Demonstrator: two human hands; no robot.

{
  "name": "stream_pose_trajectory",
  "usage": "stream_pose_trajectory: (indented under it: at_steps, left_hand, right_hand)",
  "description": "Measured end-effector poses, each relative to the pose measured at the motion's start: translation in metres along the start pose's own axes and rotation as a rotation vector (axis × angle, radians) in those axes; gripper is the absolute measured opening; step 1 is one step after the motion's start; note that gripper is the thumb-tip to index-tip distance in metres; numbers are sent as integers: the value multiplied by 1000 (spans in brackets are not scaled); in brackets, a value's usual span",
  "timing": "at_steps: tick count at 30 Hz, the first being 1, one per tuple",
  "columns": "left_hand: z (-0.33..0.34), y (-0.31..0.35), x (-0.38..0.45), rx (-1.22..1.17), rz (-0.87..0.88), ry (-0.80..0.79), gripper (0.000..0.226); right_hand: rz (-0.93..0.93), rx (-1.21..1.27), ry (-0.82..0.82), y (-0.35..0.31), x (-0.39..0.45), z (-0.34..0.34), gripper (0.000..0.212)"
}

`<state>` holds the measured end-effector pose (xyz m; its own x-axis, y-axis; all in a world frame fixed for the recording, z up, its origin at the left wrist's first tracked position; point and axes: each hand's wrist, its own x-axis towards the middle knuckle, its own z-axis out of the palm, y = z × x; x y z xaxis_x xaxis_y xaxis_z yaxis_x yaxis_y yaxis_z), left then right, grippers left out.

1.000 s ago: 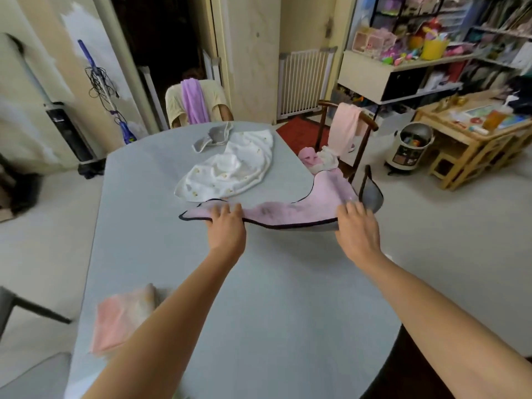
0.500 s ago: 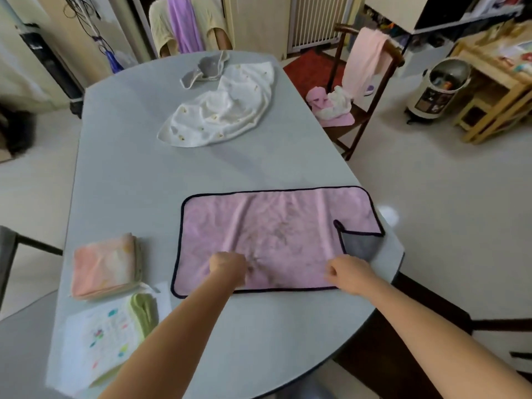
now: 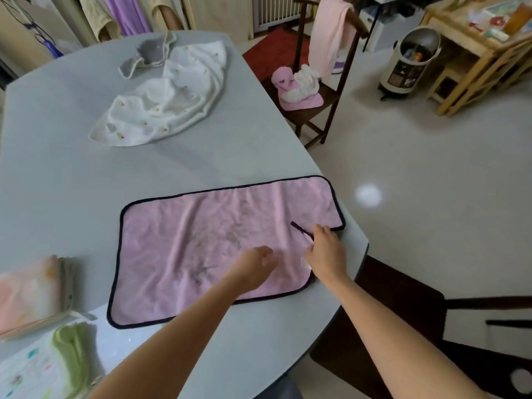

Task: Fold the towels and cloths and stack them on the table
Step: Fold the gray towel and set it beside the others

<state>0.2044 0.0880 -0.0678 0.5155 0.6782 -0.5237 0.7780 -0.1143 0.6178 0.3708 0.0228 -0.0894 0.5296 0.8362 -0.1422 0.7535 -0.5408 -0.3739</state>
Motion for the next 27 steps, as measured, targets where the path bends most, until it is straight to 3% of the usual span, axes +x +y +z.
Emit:
stream_pose_trajectory:
  at_steps: [2,4,6,8,10,13,15,17,19,22,24,27]
  left_hand:
    - [6,18,11,-423,-131,8,33]
    - [10,44,17,-789,-270,-85,31]
    - [14,65,27,-907,-354,-175,40]
    - [22,82,36,-811,-360,-195,39]
    - [31,87,43,-635,-297,-116,23]
    - [40,82,52,-367,-102,33,19]
    - [40,79,50,-198,34,59,26]
    - [40,82,44,-62,150,40,34]
    - [41,86,37,22,230,32,37]
    - [41,92,26,63,265,-5,40]
    - [32,93,19,78,259,-9,42]
    - [4,82,7,96,264,56,40]
  right_hand:
    - [83,339,65,15,-11,-3,22]
    - [34,534,86,26,-25,-7,23]
    - [-78,568,22,31,-38,-10,18]
    - [-145,547,-56,33,-45,-18,19]
    - [-182,553,-143,34,-47,-26,24]
    - [-100,786,-249,41,-40,-41,29]
    - [60,884,-146,42,-27,-48,22]
    - [202,825,-11,41,-6,-55,10]
    - [302,653,-5,38,20,-62,35]
    - [381,489,-119,29,55,-69,74]
    - [365,338,-179,16,69,-70,66]
    - [254,176,-210,-22,76,-65,30]
